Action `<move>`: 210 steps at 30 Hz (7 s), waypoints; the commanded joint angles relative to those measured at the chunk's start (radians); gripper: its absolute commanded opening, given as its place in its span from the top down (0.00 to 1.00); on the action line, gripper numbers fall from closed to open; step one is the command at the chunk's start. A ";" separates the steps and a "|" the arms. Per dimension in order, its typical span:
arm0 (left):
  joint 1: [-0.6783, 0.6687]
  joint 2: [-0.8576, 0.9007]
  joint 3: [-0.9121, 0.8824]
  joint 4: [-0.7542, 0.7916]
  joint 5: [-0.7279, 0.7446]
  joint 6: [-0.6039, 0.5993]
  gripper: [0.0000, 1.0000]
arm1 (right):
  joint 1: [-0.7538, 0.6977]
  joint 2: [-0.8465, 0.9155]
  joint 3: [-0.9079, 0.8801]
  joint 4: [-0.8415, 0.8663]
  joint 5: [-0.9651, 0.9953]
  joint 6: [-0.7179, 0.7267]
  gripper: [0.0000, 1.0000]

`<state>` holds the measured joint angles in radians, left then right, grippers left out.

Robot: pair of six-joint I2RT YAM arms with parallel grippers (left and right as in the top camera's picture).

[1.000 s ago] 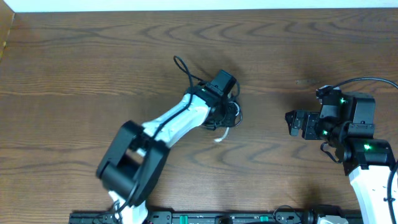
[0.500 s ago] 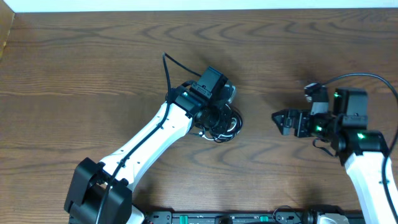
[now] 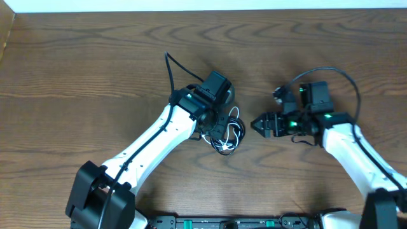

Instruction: Untangle cables

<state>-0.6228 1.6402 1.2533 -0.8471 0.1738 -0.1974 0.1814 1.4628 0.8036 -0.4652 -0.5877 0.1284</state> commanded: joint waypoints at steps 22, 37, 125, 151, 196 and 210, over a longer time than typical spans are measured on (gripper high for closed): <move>0.207 0.008 -0.083 0.129 0.232 0.029 0.46 | 0.304 0.296 0.019 0.291 0.270 0.208 0.99; 0.207 0.008 -0.200 0.249 0.323 0.024 0.45 | 0.304 0.037 0.019 0.258 0.214 0.217 0.99; 0.085 0.269 -0.204 0.509 0.408 0.005 0.63 | 0.298 0.031 0.019 -0.148 0.525 0.406 0.97; -0.008 0.269 -0.199 0.499 0.127 -0.010 0.92 | 0.298 0.031 0.019 -0.173 0.531 0.405 0.98; 0.077 -0.150 -0.168 0.339 0.607 -0.034 0.93 | 0.324 0.206 0.011 0.144 0.347 0.305 0.80; 0.172 -0.170 -0.168 0.249 0.557 -0.018 0.92 | 0.273 0.231 0.011 0.042 0.528 0.378 0.99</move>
<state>-0.5018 1.5017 1.0748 -0.5709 0.7551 -0.2352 0.4866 1.6882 0.8165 -0.3763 -0.2184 0.4538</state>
